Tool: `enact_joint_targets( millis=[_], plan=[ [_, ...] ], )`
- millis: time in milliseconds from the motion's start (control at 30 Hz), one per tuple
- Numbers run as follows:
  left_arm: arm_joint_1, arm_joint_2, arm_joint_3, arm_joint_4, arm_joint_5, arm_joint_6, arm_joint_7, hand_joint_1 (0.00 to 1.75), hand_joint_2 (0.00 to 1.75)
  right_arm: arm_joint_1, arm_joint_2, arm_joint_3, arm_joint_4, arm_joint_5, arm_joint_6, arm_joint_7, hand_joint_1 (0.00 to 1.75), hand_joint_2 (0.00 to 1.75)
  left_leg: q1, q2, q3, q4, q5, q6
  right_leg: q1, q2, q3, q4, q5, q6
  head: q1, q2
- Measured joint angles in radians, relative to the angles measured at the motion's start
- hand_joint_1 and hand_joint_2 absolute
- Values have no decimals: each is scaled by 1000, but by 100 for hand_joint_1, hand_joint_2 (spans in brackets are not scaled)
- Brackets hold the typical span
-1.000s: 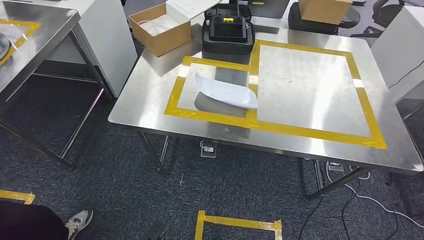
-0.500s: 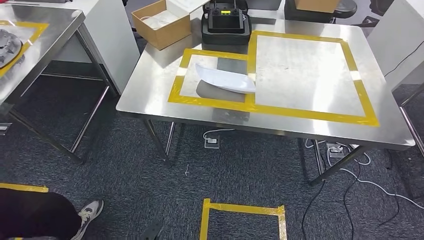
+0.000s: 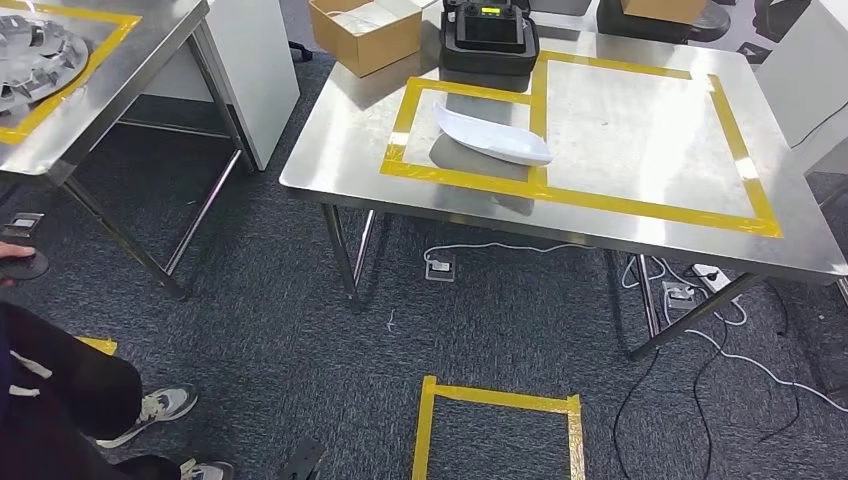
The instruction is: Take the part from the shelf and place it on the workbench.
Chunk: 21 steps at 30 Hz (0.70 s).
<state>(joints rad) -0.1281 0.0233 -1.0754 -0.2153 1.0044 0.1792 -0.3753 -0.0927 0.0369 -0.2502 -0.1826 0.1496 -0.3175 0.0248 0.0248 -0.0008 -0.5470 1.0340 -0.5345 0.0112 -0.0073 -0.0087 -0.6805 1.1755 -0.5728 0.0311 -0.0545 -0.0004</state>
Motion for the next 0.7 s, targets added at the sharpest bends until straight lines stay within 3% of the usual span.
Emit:
enact_joint_targets(
  millis=[33,67,100,133,200,267,300,367,400,433,500,567,600,633,700],
  plan=[
    [0,0,0,0,1,0,-7,0,0,-1,0,0,0,-1,-5,-6,0,0,-2,0,-12,0,10,3,-1,0,-10,62,-36,2,2,0],
    [0,0,0,0,1,1,-13,0,0,-2,0,0,0,-4,-10,-15,0,0,-4,1,-24,0,19,3,-1,1,-12,109,-50,1,3,0],
    [0,-1,0,0,1,3,-18,0,0,-3,1,0,0,-9,-15,-26,0,0,-7,3,-34,1,27,3,0,1,0,126,-42,-2,3,0],
    [0,-1,0,0,-1,5,-22,0,0,-4,1,0,0,-16,-21,-38,0,0,-10,6,-43,1,35,3,2,1,28,105,-19,-9,3,0],
    [0,-2,0,-1,-5,10,-25,0,0,-6,0,-4,0,-36,-33,-61,0,0,-15,13,-54,1,48,1,12,-5,127,-30,20,-33,2,0],
    [0,-4,0,-3,-7,11,-27,0,0,-12,-2,-8,0,-50,-40,-75,0,0,-16,23,-60,1,58,-6,23,-15,204,-156,22,-53,2,0],
    [-1,-6,0,-3,-8,11,-28,0,0,-15,-3,-10,-1,-53,-42,-78,0,0,-16,29,-62,1,63,-12,28,-17,217,-184,17,-57,2,0],
    [-1,-7,0,-4,-8,11,-29,0,0,-16,-4,-12,-1,-56,-44,-82,0,0,-14,37,-64,2,68,-24,28,-12,217,-204,24,-58,3,0],
    [-1,-7,0,-5,-8,11,-30,0,0,-15,-4,-13,-1,-58,-46,-84,0,0,-13,31,-68,10,59,-29,26,-10,217,-213,32,-58,3,0],
    [-2,-7,0,-5,-9,11,-31,0,0,-14,-5,-14,-1,-60,-48,-86,0,0,-13,20,-78,36,34,-33,23,-8,215,-221,42,-59,2,0],
    [-1,-7,0,-5,-11,10,-30,0,0,-12,-4,-16,0,-67,-53,-89,0,0,-14,-1,-116,138,-42,-39,21,-4,205,-226,57,-62,1,0],
    [1,-6,0,-5,-16,10,-27,0,0,-11,-3,-17,0,-71,-56,-89,0,0,-14,-4,-147,239,-92,-44,22,0,189,-221,65,-63,0,0],
    [1,-6,0,-5,-18,10,-25,0,0,-10,-3,-17,0,-70,-57,-86,0,0,-15,-3,-143,250,-89,-45,21,2,182,-217,67,-62,0,0],
    [1,-5,0,-5,-19,10,-25,0,0,-10,-4,-17,0,-68,-58,-83,0,0,-15,-2,-120,224,-67,-46,21,3,175,-210,69,-61,0,0],
    [1,-2,0,-5,-21,10,-28,0,0,-10,-4,-18,0,-62,-58,-73,0,0,-13,-4,-40,104,-17,-46,19,7,162,-194,67,-56,0,0]
  ],
)
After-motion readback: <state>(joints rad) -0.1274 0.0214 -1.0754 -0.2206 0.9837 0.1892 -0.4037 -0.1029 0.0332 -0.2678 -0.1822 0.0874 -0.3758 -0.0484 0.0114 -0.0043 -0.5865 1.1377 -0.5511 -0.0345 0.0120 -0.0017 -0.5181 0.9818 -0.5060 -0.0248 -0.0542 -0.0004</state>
